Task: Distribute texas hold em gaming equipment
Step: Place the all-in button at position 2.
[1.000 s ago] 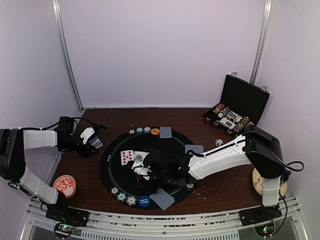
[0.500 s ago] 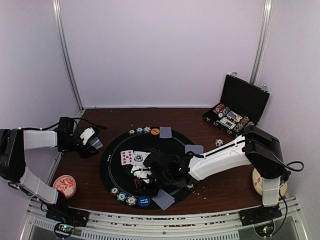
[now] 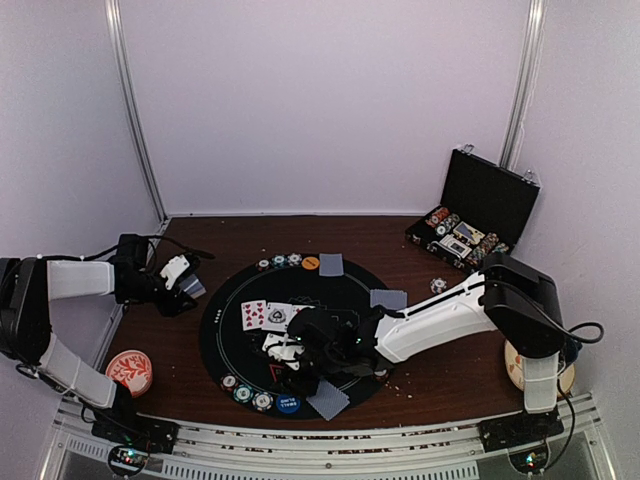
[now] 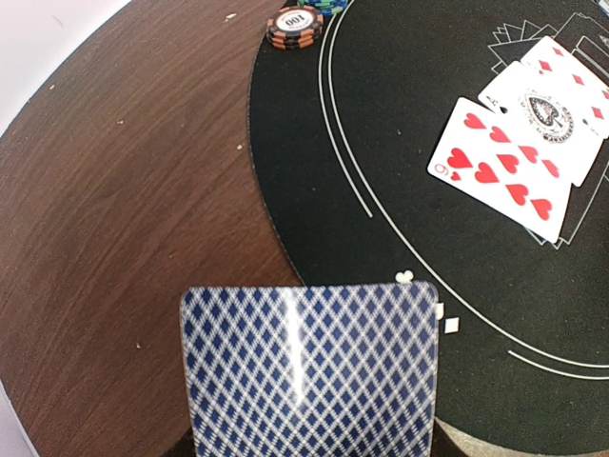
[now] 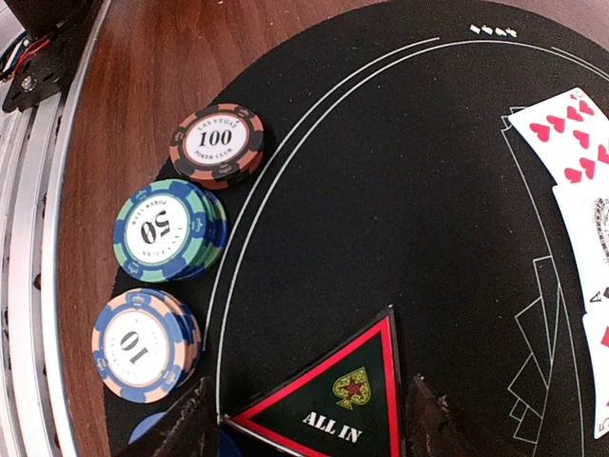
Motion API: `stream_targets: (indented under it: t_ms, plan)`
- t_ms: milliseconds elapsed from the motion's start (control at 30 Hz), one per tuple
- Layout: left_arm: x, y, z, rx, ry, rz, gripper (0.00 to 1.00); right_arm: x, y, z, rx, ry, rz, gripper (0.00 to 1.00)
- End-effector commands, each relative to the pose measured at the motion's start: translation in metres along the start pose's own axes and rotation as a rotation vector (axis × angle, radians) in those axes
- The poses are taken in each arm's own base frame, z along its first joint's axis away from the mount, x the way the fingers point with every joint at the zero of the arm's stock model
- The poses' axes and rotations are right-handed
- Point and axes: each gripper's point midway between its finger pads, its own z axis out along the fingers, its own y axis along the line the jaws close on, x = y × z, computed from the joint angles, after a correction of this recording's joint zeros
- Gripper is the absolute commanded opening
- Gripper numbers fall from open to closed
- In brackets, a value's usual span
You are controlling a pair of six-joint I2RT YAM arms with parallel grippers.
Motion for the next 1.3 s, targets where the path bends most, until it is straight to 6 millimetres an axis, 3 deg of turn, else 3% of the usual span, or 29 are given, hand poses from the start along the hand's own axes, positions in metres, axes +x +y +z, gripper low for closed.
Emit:
stream_targets:
  t_ms: [0,233,367,533,767,867,1000,1267]
  plan:
    - [-0.007,0.006,0.000,-0.013,-0.036,0.013,0.09,-0.009,0.001,-0.001,-0.010,-0.023,-0.014,0.71]
    - [-0.007,0.006,0.000,-0.015,-0.036,0.014,0.09,-0.019,0.001,-0.011,-0.006,-0.048,-0.015,0.80]
    - [-0.007,0.006,0.000,-0.015,-0.035,0.012,0.09,-0.045,-0.009,-0.026,0.060,-0.116,0.007,0.86]
    - [-0.007,0.007,0.000,-0.018,-0.037,0.013,0.09,-0.083,-0.054,-0.045,0.315,-0.172,0.101,0.95]
    - [-0.007,0.007,-0.001,-0.023,-0.037,0.010,0.09,-0.108,-0.117,-0.048,0.699,-0.142,0.205,1.00]
    - [-0.007,0.008,-0.001,-0.028,-0.038,0.011,0.09,-0.105,-0.131,-0.034,0.791,-0.093,0.194,1.00]
    - [-0.008,0.008,-0.001,-0.031,-0.038,0.010,0.09,-0.095,-0.135,-0.008,0.806,-0.038,0.176,1.00]
    - [-0.007,0.010,-0.001,-0.038,-0.036,0.005,0.09,-0.073,-0.137,0.009,0.819,0.008,0.169,1.00]
